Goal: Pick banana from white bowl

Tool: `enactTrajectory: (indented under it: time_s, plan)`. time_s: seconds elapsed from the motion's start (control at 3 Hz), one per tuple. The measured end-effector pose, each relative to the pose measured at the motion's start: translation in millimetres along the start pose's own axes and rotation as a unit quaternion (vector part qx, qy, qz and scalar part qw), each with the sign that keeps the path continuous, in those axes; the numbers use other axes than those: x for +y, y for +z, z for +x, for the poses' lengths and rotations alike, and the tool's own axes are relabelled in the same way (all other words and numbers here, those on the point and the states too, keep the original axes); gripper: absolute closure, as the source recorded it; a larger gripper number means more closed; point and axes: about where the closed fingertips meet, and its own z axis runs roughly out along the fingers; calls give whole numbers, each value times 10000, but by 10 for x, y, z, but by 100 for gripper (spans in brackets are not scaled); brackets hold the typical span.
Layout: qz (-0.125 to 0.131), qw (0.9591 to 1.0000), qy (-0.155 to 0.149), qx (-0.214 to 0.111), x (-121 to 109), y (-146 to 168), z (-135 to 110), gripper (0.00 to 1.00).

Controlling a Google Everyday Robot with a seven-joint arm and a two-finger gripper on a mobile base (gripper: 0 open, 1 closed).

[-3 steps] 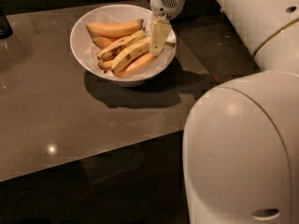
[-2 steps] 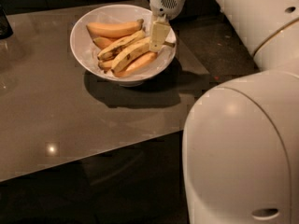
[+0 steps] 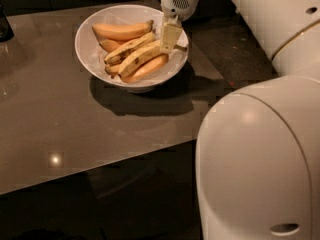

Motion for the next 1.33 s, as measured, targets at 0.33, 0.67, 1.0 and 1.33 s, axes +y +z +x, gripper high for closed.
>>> enactTrajectory:
  time_s: [0.33,0.67,1.0,1.33]
  plan:
    - [2,10000,0,-2,0,-1,0,100]
    - [203,9995,26,-224,-24,-124,-66,100]
    - [323,9983,60,-489,11,-316,-104,100]
    - [381,9967,42,-721,52,-418,-85,100]
